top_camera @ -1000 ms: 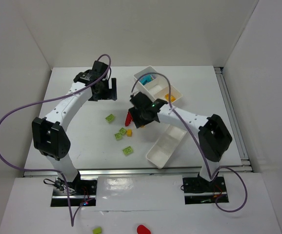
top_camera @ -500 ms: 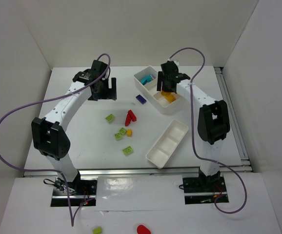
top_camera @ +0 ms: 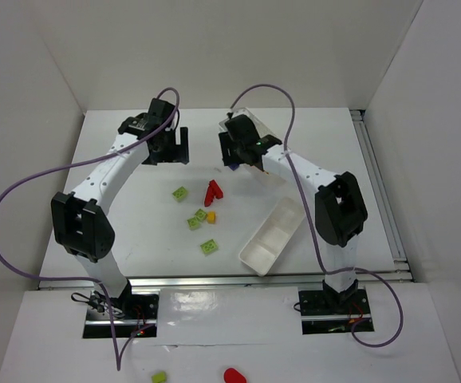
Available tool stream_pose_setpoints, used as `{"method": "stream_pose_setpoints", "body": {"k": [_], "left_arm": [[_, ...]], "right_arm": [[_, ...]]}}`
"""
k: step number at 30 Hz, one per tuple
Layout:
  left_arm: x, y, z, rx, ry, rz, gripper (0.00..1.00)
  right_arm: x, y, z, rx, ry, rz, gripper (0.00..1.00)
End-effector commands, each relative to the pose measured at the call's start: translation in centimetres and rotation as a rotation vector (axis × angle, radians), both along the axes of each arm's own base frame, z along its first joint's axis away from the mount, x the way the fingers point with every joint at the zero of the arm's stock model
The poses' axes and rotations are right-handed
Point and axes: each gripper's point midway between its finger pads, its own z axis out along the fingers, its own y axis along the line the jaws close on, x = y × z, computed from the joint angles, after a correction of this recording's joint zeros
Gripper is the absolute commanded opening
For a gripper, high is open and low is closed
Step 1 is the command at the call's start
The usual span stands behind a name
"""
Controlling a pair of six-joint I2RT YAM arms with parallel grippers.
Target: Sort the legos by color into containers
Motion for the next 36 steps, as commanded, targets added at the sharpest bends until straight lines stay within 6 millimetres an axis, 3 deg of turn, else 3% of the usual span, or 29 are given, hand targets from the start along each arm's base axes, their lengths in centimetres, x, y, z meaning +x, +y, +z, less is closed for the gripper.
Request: {"method": "stream_pose_setpoints", "body": {"k": [1, 2, 3, 4, 5, 6, 7, 8, 10, 12, 13, 15, 17, 20, 27, 28, 33, 36], "left_arm": [[0.3, 1.6, 0.3, 0.024, -0.008, 0.085, 1.0], [0.4, 2.0, 0.3, 0.004, -0.009, 0.129, 1.0], [0.2, 2.3, 0.4, -0.019, -0.005, 0.148, 1.0], [0.0, 2.3, 0.0, -0.024, 0.005, 0.161, 1.0], [-0.2, 2.4, 0.1, -0.041, 0.008, 0.171, 1.0], [-0.6, 2.5, -0.5, -0.04, 0.025, 0.179, 1.0], [-0.6, 2.5, -0.4, -0.044, 0.013, 0.179, 1.0], [-0.6, 2.5, -0.4, -0.044, 0.013, 0.179, 1.0], [-1.1, 2.9, -0.8, -0.023, 0.024, 0.177, 1.0], [-1.2, 4.0, -0.8, -0.01, 0.023, 0.195, 1.0], [-1.3, 4.0, -1.2, -0.007, 0.032, 0.195, 1.0], [-1.3, 4.9, -0.8, -0.006, 0.023, 0.209, 1.0], [-1.3, 5.1, -0.5, -0.001, 0.012, 0.213, 1.0], [-1.2, 5.9, -0.5, -0.001, 0.012, 0.235, 1.0], [-1.0, 5.7, -0.2, -0.006, 0.006, 0.222, 1.0], [-1.0, 5.6, -0.5, -0.011, 0.017, 0.218, 1.0], [-1.0, 5.8, -0.5, -0.014, 0.02, 0.214, 1.0], [-0.8, 5.8, -0.2, -0.017, 0.011, 0.214, 1.0]], "right_arm": [[-0.5, 3.7, 0.8, 0.059, -0.028, 0.133, 0.71], [-0.6, 4.4, -1.3, 0.052, 0.027, 0.157, 0.7], [-0.8, 5.0, -2.1, 0.045, 0.05, 0.172, 0.7], [0.1, 5.7, -1.6, 0.055, 0.034, 0.173, 0.7], [0.4, 5.9, -3.6, 0.038, 0.062, 0.172, 0.71], [1.0, 6.4, -3.9, 0.042, 0.055, 0.172, 0.74], [2.4, 6.9, -2.8, 0.05, 0.014, 0.158, 0.74], [2.8, 7.2, -4.9, 0.029, 0.049, 0.156, 0.76], [4.4, 8.1, -4.0, 0.039, 0.013, 0.146, 0.79], [5.1, 8.1, -5.9, 0.012, 0.029, 0.13, 0.8], [5.7, 8.2, -5.5, 0.008, 0.019, 0.121, 0.8], [5.9, 8.2, -7.4, -0.019, 0.046, 0.112, 0.8], [6.5, 7.5, -8.0, -0.027, 0.044, 0.093, 0.8], [5.8, 7.1, -10.0, -0.037, 0.074, 0.086, 0.8], [2.8, 8.2, -11.9, 0.061, 0.179, 0.137, 0.77], [2.0, 9.3, -11.7, 0.101, 0.196, 0.17, 0.77], [0.2, 11.1, -11.3, 0.172, 0.235, 0.243, 0.72], [-0.5, 12.6, -9.7, 0.198, 0.215, 0.293, 0.71]]}}
